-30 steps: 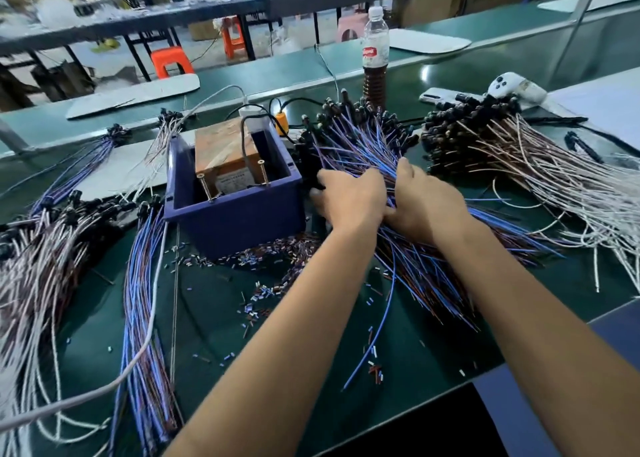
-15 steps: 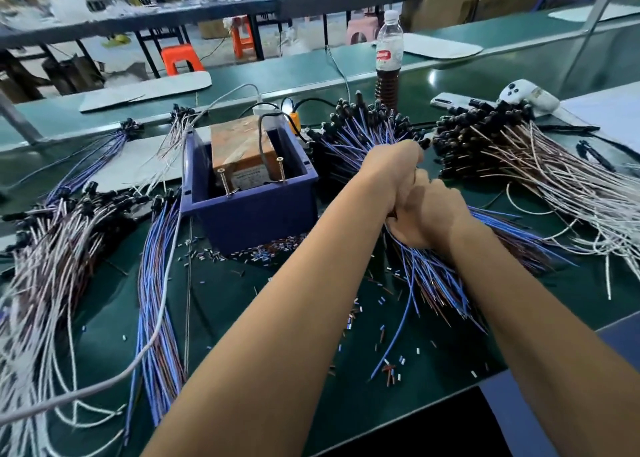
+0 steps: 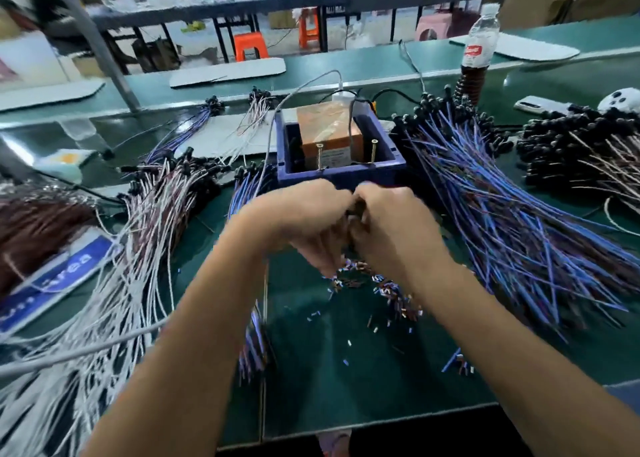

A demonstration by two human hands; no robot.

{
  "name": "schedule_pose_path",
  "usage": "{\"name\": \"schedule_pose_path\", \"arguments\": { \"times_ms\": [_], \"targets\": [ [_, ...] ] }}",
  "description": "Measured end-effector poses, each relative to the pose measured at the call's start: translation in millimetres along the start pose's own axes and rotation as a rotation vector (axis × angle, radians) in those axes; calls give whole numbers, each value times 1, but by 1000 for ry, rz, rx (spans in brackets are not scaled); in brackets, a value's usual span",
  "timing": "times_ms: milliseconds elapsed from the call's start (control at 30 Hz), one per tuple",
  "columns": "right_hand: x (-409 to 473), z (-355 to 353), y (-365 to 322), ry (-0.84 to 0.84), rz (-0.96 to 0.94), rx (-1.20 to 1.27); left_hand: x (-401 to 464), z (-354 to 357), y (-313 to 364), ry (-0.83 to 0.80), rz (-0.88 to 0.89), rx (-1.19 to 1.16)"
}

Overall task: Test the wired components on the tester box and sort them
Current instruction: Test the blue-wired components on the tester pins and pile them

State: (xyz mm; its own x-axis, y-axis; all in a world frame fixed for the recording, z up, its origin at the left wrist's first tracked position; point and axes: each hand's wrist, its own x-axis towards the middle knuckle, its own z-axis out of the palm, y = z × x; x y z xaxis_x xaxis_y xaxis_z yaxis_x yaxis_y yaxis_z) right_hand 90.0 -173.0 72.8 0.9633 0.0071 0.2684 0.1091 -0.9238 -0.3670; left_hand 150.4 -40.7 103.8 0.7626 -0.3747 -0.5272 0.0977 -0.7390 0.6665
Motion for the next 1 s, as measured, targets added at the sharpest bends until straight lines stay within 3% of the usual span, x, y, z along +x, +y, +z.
{"name": "schedule_pose_path", "arguments": {
  "times_ms": [100,200,333,467,567,667,1000],
  "targets": [
    [8,29,-41,-160,-128,71,-16,-27,-46,27,-132,191],
    [21,58,-82,-219,-194,128,-26,-47,-79,184,-190,278],
    [40,91,-118,-242,-90,204,-27,-64,-98,527,-161,385],
    [47,114,-123,-216,-53,94,-12,-75,-106,698,-147,489],
    [46,119,-124,-205,-71,30,9,-82,-104,838,-40,426],
    [46,119,-122,-229,-71,-1,33,-83,-95,881,24,422],
    [53,114,-113,-312,13,175,56,-91,-89,895,-38,476]
  ]
}}
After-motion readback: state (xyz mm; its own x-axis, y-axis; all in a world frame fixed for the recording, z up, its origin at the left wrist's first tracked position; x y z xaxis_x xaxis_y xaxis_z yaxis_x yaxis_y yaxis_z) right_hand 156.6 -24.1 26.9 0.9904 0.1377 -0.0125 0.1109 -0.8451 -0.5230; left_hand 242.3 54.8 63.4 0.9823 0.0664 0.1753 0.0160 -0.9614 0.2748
